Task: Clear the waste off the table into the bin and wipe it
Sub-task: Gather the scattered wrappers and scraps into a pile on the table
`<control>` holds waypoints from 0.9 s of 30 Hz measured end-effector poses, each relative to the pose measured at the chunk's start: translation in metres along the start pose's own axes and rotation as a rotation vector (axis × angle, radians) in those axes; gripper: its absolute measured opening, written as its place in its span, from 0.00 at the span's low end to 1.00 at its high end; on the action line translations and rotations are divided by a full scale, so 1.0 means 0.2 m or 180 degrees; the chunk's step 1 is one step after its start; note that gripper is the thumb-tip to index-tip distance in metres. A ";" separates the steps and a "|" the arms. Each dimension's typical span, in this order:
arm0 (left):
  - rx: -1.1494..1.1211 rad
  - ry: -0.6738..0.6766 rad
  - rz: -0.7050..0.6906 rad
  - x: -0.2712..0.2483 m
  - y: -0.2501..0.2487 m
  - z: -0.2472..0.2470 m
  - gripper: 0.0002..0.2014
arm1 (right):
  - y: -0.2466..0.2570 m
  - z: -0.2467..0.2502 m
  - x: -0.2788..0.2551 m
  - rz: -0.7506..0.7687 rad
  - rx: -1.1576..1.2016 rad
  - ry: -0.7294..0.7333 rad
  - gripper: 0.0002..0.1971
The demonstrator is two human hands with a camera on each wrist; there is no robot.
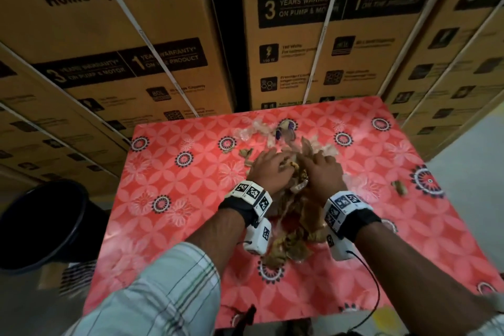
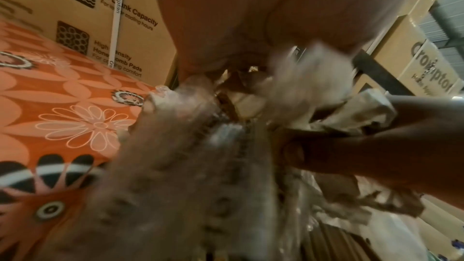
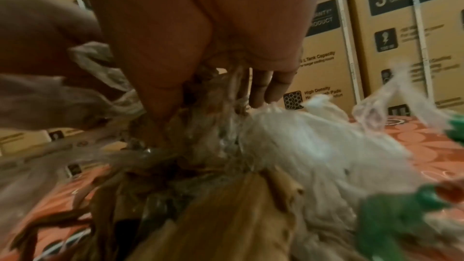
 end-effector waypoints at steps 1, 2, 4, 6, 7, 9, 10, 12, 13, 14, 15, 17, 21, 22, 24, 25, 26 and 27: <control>-0.0047 0.0041 0.0135 0.01 0.02 -0.02 0.27 | 0.01 -0.03 0.01 0.0083 -0.0026 0.0091 0.46; 0.0022 0.0037 0.0216 0.02 0.04 -0.04 0.28 | 0.03 -0.06 0.01 0.0173 -0.0017 0.0196 0.47; 0.0379 -0.0013 0.0273 0.03 0.09 -0.06 0.28 | 0.06 -0.10 0.01 0.0388 0.0072 0.0325 0.48; 0.0616 -0.0035 0.0329 0.02 0.16 -0.08 0.30 | 0.08 -0.15 0.00 0.0646 0.0231 0.0408 0.51; 0.0644 -0.0050 0.0363 0.02 0.21 -0.08 0.32 | 0.09 -0.17 0.00 0.0785 0.0351 0.0479 0.53; 0.0594 -0.0048 0.0436 0.01 0.27 -0.09 0.35 | 0.08 -0.21 -0.02 0.1006 0.0657 0.0673 0.54; 0.0619 -0.0058 0.0474 0.00 0.30 -0.10 0.37 | 0.08 -0.23 -0.02 0.1081 0.0754 0.0766 0.53; 0.0653 -0.0018 0.0509 -0.01 0.32 -0.11 0.40 | 0.08 -0.26 -0.01 0.1215 0.0722 0.0813 0.47; 0.0576 0.0033 0.0491 -0.01 0.33 -0.12 0.40 | 0.09 -0.27 0.00 0.1256 0.0605 0.0760 0.44; 0.0425 0.0107 0.0460 -0.01 0.35 -0.15 0.39 | 0.09 -0.28 0.00 0.1278 0.0458 0.0660 0.41; 0.0186 0.0186 0.0417 -0.02 0.35 -0.17 0.37 | 0.10 -0.29 0.01 0.1285 0.0327 0.0562 0.39; -0.0347 0.0280 0.0441 -0.05 0.37 -0.19 0.35 | 0.13 -0.30 0.01 0.1250 0.0107 0.0445 0.36; -0.0235 0.0498 0.0370 -0.11 0.41 -0.23 0.46 | 0.20 -0.38 0.00 0.1083 -0.0275 0.0728 0.47; -0.0164 0.0491 0.0318 -0.11 0.41 -0.23 0.50 | 0.22 -0.38 0.00 0.1087 -0.0344 0.0703 0.50; -0.0158 0.0417 0.0304 -0.11 0.43 -0.24 0.55 | 0.24 -0.36 0.01 0.1125 -0.0389 0.0694 0.50; -0.0171 0.0397 0.0345 -0.10 0.44 -0.24 0.55 | 0.24 -0.35 0.01 0.1163 -0.0374 0.0723 0.49; -0.0154 0.0384 0.0390 -0.09 0.44 -0.24 0.54 | 0.24 -0.34 0.01 0.1232 -0.0309 0.0712 0.47; -0.0134 0.0374 0.0432 -0.09 0.44 -0.24 0.53 | 0.24 -0.32 0.01 0.1336 -0.0202 0.0631 0.43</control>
Point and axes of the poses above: each hand's wrist, its own x-axis towards the middle knuckle, its own z-axis out of the back of the hand, y = z × x, the point moved 7 cm from there along x, towards the middle knuckle, and after that the axes turned 8 degrees about y, right-handed, at the moved point
